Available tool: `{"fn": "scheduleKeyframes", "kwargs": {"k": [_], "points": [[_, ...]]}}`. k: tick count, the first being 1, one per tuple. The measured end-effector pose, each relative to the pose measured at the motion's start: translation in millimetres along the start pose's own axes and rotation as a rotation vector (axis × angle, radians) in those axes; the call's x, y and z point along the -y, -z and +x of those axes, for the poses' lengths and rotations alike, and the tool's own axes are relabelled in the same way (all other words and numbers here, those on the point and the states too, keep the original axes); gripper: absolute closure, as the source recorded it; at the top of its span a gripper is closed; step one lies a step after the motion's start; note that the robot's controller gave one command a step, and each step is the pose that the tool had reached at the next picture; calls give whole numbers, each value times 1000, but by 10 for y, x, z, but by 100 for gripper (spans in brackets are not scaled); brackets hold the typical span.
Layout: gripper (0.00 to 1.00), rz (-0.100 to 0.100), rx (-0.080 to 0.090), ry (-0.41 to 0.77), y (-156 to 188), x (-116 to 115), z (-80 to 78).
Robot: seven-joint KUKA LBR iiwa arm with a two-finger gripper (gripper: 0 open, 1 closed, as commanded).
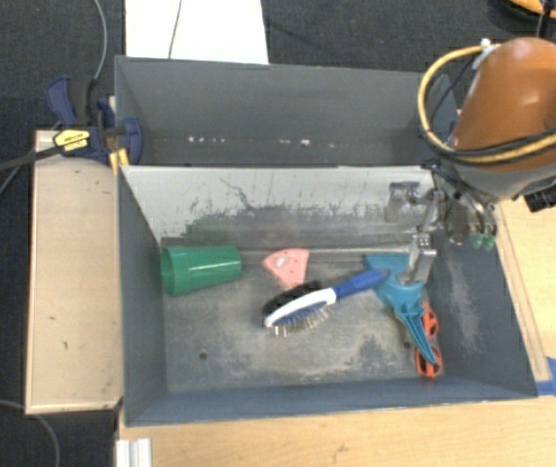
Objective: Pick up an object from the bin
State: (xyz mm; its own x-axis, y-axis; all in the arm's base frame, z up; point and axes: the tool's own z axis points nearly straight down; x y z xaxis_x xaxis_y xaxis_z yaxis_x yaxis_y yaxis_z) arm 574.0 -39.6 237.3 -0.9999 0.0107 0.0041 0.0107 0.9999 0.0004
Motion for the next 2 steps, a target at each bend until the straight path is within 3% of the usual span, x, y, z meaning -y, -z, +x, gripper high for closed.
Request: {"fn": "scheduleKeyframes", "kwargs": {"k": [1,2], "points": [[0,1,8,1,47,-1,-9],[0,0,14,-46,-273,-55,-28]]}}
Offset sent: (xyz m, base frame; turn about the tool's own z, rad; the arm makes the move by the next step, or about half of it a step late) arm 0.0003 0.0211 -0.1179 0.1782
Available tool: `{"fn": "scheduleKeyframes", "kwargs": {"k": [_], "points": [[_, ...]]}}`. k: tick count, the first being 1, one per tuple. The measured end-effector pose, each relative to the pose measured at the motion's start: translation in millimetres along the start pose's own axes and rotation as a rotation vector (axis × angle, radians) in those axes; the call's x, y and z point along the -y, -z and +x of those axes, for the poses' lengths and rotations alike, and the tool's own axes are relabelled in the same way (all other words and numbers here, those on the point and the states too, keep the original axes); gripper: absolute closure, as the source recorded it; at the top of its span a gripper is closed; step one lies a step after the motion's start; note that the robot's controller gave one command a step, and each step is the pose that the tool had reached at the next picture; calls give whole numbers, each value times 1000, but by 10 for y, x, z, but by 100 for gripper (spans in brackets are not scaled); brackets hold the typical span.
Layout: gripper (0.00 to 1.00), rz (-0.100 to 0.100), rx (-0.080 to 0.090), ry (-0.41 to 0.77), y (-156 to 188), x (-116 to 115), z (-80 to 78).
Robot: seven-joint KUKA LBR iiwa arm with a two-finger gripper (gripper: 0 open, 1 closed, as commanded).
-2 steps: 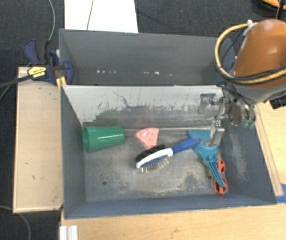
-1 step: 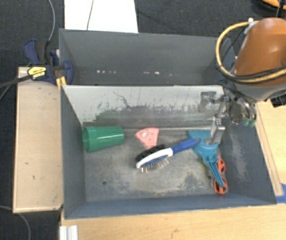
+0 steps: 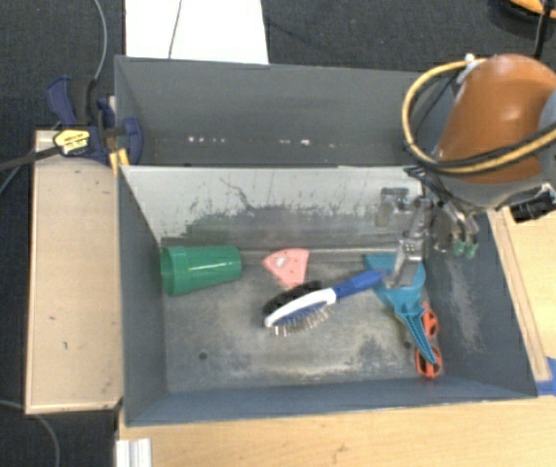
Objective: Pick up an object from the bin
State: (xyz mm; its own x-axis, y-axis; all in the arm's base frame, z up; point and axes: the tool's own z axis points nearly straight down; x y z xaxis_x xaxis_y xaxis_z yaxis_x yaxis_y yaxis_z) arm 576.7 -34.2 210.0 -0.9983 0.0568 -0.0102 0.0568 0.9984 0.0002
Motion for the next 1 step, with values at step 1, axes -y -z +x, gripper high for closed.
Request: {"fn": "scheduleKeyframes", "kwargs": {"k": [1], "points": [[0,0,0,-4,-595,-214,-80]]}}
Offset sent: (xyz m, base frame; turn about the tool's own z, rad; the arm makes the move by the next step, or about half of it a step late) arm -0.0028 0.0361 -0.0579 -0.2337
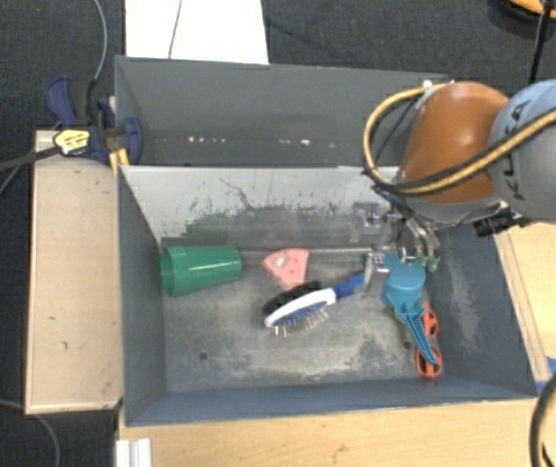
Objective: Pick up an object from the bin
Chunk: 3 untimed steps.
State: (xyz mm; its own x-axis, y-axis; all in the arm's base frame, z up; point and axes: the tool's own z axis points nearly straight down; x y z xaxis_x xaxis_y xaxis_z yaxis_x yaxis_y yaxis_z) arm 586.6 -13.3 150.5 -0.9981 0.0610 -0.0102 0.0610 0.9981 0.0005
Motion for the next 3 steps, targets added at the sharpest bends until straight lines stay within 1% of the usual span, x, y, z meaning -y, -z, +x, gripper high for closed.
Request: {"fn": "scheduleKeyframes", "kwargs": {"k": [1,2,3], "points": [[0,0,-9,42,-477,-90,26],[100,1,-6,82,-526,-377,29],[0,1,-6,82,-526,-377,29]]}}
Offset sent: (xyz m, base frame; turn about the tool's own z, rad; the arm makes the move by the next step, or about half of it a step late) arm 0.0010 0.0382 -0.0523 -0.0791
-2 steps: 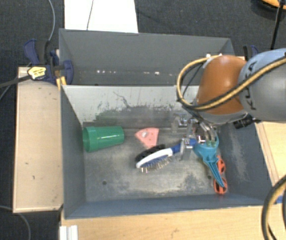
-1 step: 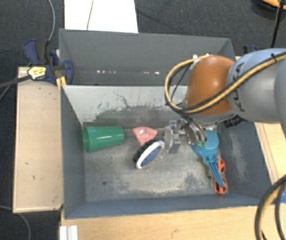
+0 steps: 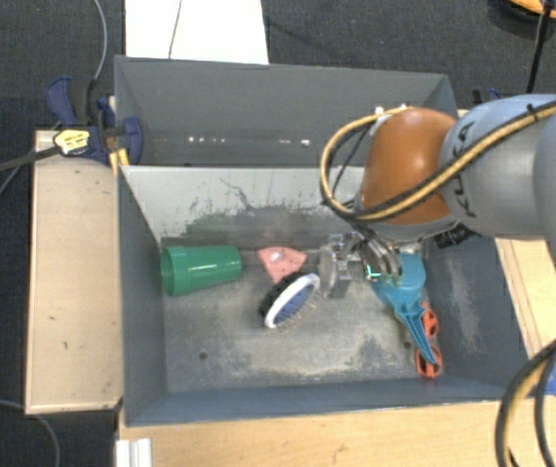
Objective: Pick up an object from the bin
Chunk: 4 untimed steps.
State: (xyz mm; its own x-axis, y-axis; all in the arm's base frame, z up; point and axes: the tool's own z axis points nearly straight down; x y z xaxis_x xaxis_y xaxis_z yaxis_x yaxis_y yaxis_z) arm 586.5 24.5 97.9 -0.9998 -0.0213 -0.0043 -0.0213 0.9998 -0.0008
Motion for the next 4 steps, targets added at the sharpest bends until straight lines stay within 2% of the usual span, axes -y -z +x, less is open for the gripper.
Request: {"fn": "scheduleKeyframes", "kwargs": {"k": [2,3,4], "points": [[0,-1,5,1,6,-3,-15],[100,-1,6,-67,-278,13,178],[100,-1,6,-67,-278,12,178]]}}
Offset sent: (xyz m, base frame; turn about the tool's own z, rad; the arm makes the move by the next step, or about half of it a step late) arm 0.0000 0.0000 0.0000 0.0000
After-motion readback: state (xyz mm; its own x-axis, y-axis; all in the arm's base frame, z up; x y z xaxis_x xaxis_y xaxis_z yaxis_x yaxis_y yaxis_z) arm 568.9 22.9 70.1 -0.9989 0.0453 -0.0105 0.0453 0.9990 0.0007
